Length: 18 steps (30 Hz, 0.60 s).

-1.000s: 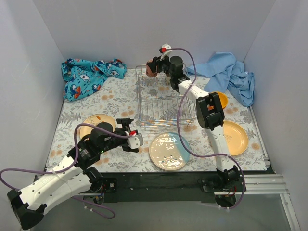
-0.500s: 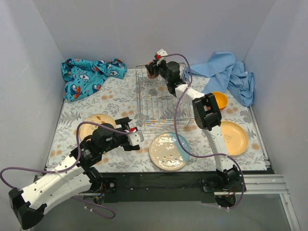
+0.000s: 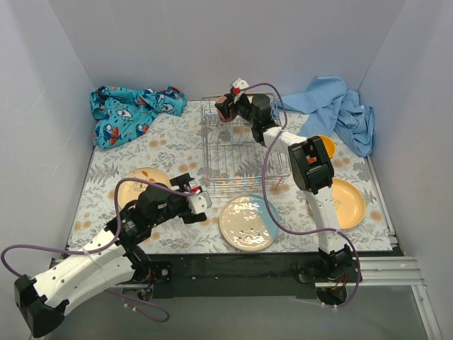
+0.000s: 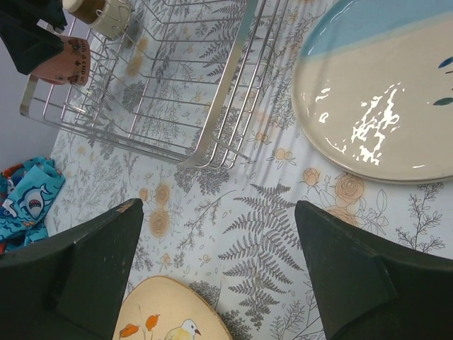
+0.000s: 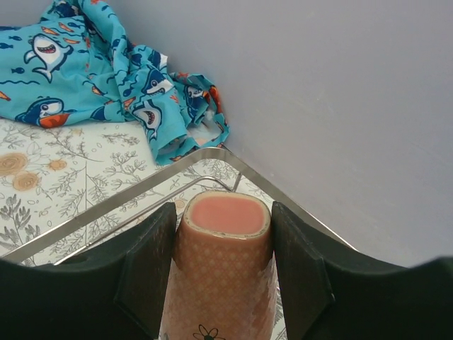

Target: Load the mixed dishes into the dish rack

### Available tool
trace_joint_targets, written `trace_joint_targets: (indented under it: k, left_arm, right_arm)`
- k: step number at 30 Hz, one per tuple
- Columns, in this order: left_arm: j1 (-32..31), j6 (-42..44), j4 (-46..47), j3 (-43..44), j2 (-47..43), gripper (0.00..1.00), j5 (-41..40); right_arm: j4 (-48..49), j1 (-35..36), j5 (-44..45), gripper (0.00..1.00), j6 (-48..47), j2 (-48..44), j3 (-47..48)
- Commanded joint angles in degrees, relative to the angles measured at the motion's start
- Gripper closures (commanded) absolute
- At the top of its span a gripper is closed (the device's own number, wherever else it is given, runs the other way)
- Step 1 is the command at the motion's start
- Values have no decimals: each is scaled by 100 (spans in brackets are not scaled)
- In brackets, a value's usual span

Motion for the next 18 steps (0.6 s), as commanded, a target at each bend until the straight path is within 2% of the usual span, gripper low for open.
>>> trace_joint_targets:
  k: [1, 7, 18]
  left_arm:
    - [-4, -146, 182, -96, 1, 12, 51]
    - [-4, -339, 209, -43, 142, 12, -53]
    - [-4, -630, 191, -34, 300, 12, -107]
  right_arm:
    - [644, -72, -595, 89, -28, -574, 122]
    - [1065, -301, -1202, 92, 393, -74, 779]
    - [942, -485, -2097, 88, 508, 665, 1757]
